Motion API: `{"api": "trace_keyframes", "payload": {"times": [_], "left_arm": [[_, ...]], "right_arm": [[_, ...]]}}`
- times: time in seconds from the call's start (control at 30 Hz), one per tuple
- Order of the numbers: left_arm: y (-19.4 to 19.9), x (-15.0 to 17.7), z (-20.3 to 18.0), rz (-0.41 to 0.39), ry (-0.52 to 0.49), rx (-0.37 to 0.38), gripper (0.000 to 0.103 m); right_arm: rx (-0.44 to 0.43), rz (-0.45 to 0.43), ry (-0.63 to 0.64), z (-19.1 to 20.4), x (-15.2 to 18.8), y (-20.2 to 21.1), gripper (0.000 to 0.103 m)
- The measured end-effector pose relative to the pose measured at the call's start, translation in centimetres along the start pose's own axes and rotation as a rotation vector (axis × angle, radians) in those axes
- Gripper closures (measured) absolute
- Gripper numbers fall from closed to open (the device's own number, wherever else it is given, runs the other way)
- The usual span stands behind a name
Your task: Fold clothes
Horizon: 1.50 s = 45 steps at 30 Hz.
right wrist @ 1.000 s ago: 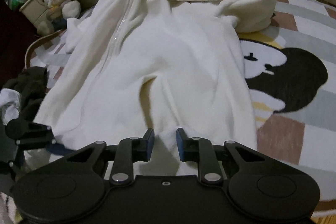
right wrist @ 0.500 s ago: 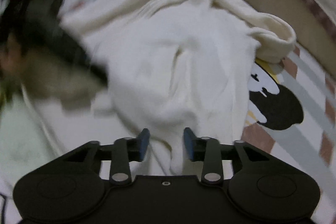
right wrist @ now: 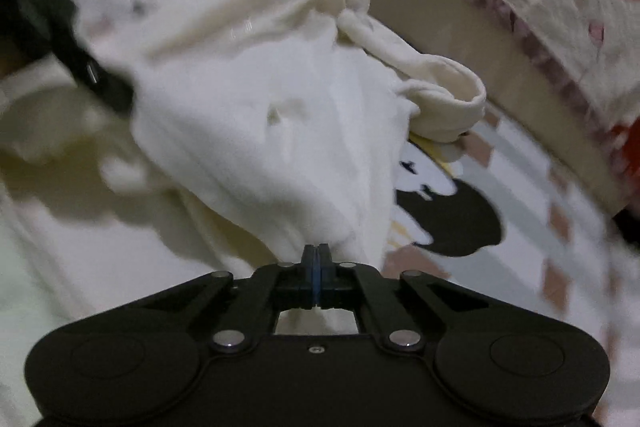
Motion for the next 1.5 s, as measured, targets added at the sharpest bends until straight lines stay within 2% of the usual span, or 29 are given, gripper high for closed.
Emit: {"api": "trace_keyframes", "payload": {"times": [0.13, 0.2, 0.3, 0.33, 0.37, 0.47, 0.53, 0.6, 0.63, 0.67, 0.7, 0.73, 0.83, 0.9, 0.93, 0.97, 1.03, 1.07, 1.13, 1.2, 1.27, 1.33, 1.37, 1.43, 1.5], "left_arm": [[1.5, 0.1, -2.5, -0.017, -0.018, 0.077, 0.094], [1.5, 0.1, -2.9, -0.027, 0.000, 0.096, 0.094], [1.3, 0.0, -3.3, -0.035, 0.028, 0.117, 0.094], [1.1, 0.0, -3.3, -0.035, 0.037, 0.120, 0.094], [1.0, -0.1, -3.4, -0.036, 0.046, 0.123, 0.094], [1.2, 0.0, -3.9, -0.049, 0.048, 0.130, 0.094], [1.7, 0.0, -4.2, -0.063, 0.039, 0.135, 0.094], [2.0, -0.1, -4.6, -0.069, 0.028, 0.139, 0.094], [2.2, -0.1, -4.8, -0.065, 0.021, 0.136, 0.094], [2.4, 0.0, -5.0, -0.062, 0.012, 0.134, 0.094], [2.5, 0.1, -5.3, -0.058, 0.002, 0.136, 0.094], [2.5, 0.3, -5.7, -0.051, -0.004, 0.146, 0.094], [1.3, 1.1, -7.0, -0.003, -0.020, 0.170, 0.094], [-0.2, 2.0, -7.8, 0.052, -0.032, 0.165, 0.093], [-1.5, 3.0, -7.6, 0.103, -0.034, 0.127, 0.093], [-2.9, 3.9, -7.5, 0.153, -0.035, 0.088, 0.090], [-5.2, 5.7, -6.4, 0.234, -0.043, -0.025, 0.088], [-5.8, 6.2, -5.7, 0.257, -0.051, -0.084, 0.086], [-3.5, 5.5, -5.3, 0.219, -0.085, -0.127, 0.084], [-1.2, 4.8, -4.9, 0.181, -0.118, -0.170, 0.074], [1.1, 4.0, -4.5, 0.143, -0.152, -0.212, 0.063], [3.5, 3.2, -3.9, 0.105, -0.180, -0.265, 0.060], [5.0, 2.3, -2.3, 0.090, -0.167, -0.336, 0.060], [7.9, 0.8, 1.1, 0.069, -0.120, -0.472, 0.060], [10.6, -0.5, 4.6, 0.052, -0.058, -0.593, 0.060]], "right_arm": [[-0.062, -0.010, -0.085, -0.9, -0.4, 4.2, 0.103], [-0.092, 0.031, -0.076, -0.6, 0.4, 4.9, 0.103], [-0.101, 0.078, 0.021, 1.2, 2.0, 4.5, 0.079], [-0.093, 0.076, 0.054, 1.9, 2.4, 4.0, 0.053], [-0.080, 0.076, 0.077, 2.6, 2.6, 3.4, 0.033], [-0.024, 0.048, 0.193, 4.8, 2.5, 1.5, 0.030], [0.109, 0.013, 0.336, 5.7, 2.6, -0.4, 0.021], [0.279, -0.025, 0.438, 5.6, 2.8, -2.4, 0.023], [0.331, -0.042, 0.446, 5.2, 2.8, -3.0, 0.037], [0.341, -0.061, 0.397, 4.5, 2.6, -2.6, 0.062], [0.350, -0.080, 0.347, 3.8, 2.4, -2.1, 0.074], [0.345, -0.108, 0.252, 2.5, 2.0, -0.8, 0.090], [0.340, -0.200, -0.061, -1.9, 1.7, 4.4, 0.095], [0.373, -0.243, -0.238, -4.5, 2.7, 7.8, 0.094], [0.387, -0.260, -0.318, -5.7, 3.4, 9.2, 0.094], [0.395, -0.239, -0.349, -6.2, 4.4, 9.2, 0.094], [0.430, -0.139, -0.329, -6.6, 6.8, 7.0, 0.094], [0.421, -0.045, -0.301, -6.6, 8.2, 5.1, 0.095], [0.424, 0.085, -0.274, -7.3, 10.6, 1.6, 0.092], [0.426, 0.119, -0.304, -8.4, 11.5, 0.7, 0.083], [0.417, 0.132, -0.356, -9.6, 11.9, 0.5, 0.068], [0.356, 0.142, -0.435, -10.2, 12.0, 1.0, 0.061], [0.316, 0.158, -0.467, -10.4, 12.1, 1.1, 0.056], [0.213, 0.200, -0.489, -9.8, 12.8, 1.9, 0.052], [0.069, 0.255, -0.565, -8.7, 13.6, 2.9, 0.051]]}}
Point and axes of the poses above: each gripper's, at about its wrist camera, not at the fingertips, and y roughly against the way its jaws point, z to its left, x to its underside, the point moved 9 cm from there along -y, roughly the way its jaws point, and after that the axes turned 5 degrees about -y, right-handed, at the moved point
